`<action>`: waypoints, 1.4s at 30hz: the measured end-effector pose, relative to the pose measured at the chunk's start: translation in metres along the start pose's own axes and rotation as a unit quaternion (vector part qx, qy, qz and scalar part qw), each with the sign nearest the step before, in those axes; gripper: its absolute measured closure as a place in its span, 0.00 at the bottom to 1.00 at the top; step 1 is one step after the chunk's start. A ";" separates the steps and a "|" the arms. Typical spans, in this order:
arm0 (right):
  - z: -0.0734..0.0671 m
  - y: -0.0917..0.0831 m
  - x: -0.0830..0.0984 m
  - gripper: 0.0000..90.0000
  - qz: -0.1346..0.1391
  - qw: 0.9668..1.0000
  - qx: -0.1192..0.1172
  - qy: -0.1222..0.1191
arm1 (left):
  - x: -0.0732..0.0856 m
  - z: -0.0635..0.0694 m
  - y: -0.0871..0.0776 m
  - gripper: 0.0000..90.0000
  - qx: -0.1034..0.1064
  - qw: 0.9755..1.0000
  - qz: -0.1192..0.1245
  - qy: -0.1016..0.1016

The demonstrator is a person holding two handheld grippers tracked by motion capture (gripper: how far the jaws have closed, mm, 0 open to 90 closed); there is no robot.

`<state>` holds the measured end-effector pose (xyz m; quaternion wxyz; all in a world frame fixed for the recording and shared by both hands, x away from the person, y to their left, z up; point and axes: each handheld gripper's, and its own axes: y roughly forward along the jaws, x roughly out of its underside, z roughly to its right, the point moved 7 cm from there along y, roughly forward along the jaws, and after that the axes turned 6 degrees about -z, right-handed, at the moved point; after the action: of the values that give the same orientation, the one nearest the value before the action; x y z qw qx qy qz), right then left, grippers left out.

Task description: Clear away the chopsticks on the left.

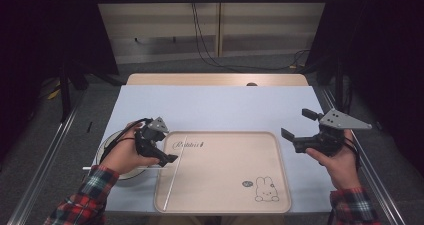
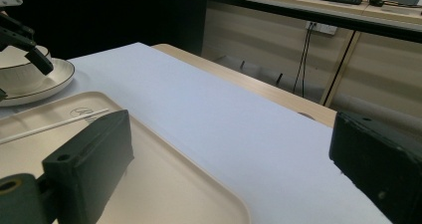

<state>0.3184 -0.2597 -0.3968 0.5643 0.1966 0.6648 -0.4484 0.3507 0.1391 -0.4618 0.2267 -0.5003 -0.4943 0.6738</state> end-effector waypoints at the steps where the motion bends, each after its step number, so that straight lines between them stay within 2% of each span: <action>1: 0.000 0.000 0.000 0.04 0.000 1.000 0.000 0.001 | 0.001 -0.001 0.000 0.16 -0.002 1.000 -0.006 0.006; 5: -0.001 0.001 -0.001 0.04 0.001 1.000 0.000 0.000 | 0.003 0.001 0.000 0.16 -0.001 1.000 -0.021 0.013; 7: 0.000 0.001 0.000 0.04 0.001 1.000 0.001 0.000 | 0.004 0.002 0.000 0.17 0.000 0.999 -0.028 0.023; 15: 0.000 0.001 0.000 0.04 0.001 1.000 0.001 0.000 | 0.013 0.009 0.004 0.23 0.017 0.997 -0.058 0.050; 20: 0.000 0.001 0.000 0.04 0.001 1.000 0.001 0.000 | 0.018 0.013 0.004 0.32 0.034 0.993 -0.087 0.067; 25: 0.001 0.000 0.000 0.04 0.001 1.000 0.003 0.004 | 0.021 0.016 0.006 0.39 0.033 0.990 -0.103 0.095; 27: 0.001 0.000 0.000 0.04 0.000 1.000 0.002 0.004 | 0.023 0.015 0.007 0.43 0.031 0.989 -0.113 0.095; 28: 0.001 0.000 0.000 0.04 0.000 1.000 0.003 0.004 | 0.024 0.014 0.008 0.46 0.034 0.987 -0.116 0.103; 30: 0.002 0.000 0.000 0.04 -0.001 1.000 0.002 0.004 | 0.026 0.014 0.008 0.52 0.035 0.987 -0.120 0.100; 31: 0.002 0.000 0.000 0.04 0.000 1.000 0.003 0.003 | 0.027 0.014 0.008 0.55 0.040 0.986 -0.126 0.102; 32: 0.002 -0.001 0.000 0.04 0.001 1.000 0.003 0.003 | 0.028 0.016 0.008 0.59 0.043 0.987 -0.128 0.090; 33: 0.003 -0.001 0.000 0.04 0.002 1.000 0.005 0.006 | 0.029 0.016 0.009 0.62 0.043 0.986 -0.130 0.091; 36: 0.004 -0.001 0.000 0.04 0.002 1.000 0.007 0.006 | 0.031 0.016 0.010 0.66 0.044 0.986 -0.132 0.091; 37: 0.003 -0.002 -0.001 0.04 0.002 1.000 0.006 0.006 | 0.033 0.017 0.010 0.68 0.045 0.985 -0.137 0.096; 38: 0.003 -0.002 -0.001 0.04 0.002 1.000 0.006 0.006 | 0.033 0.017 0.010 0.69 0.045 0.985 -0.137 0.096; 39: 0.003 -0.001 0.000 0.04 0.001 1.000 0.004 0.005 | 0.034 0.017 0.011 0.70 0.048 0.984 -0.140 0.101; 40: 0.003 -0.001 0.000 0.04 0.001 1.000 0.004 0.005 | 0.036 0.019 0.012 0.70 0.052 0.984 -0.144 0.087; 41: 0.003 -0.001 0.000 0.04 -0.001 1.000 0.006 0.005 | 0.036 0.018 0.013 0.72 0.052 0.983 -0.147 0.093; 42: 0.003 -0.001 0.000 0.04 0.000 1.000 0.005 0.004 | 0.037 0.018 0.013 0.73 0.048 0.984 -0.150 0.087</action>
<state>0.3193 -0.2623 -0.3963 0.5604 0.2015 0.6647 -0.4511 0.3223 0.1556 -0.4902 0.3912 -0.4654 -0.5090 0.6093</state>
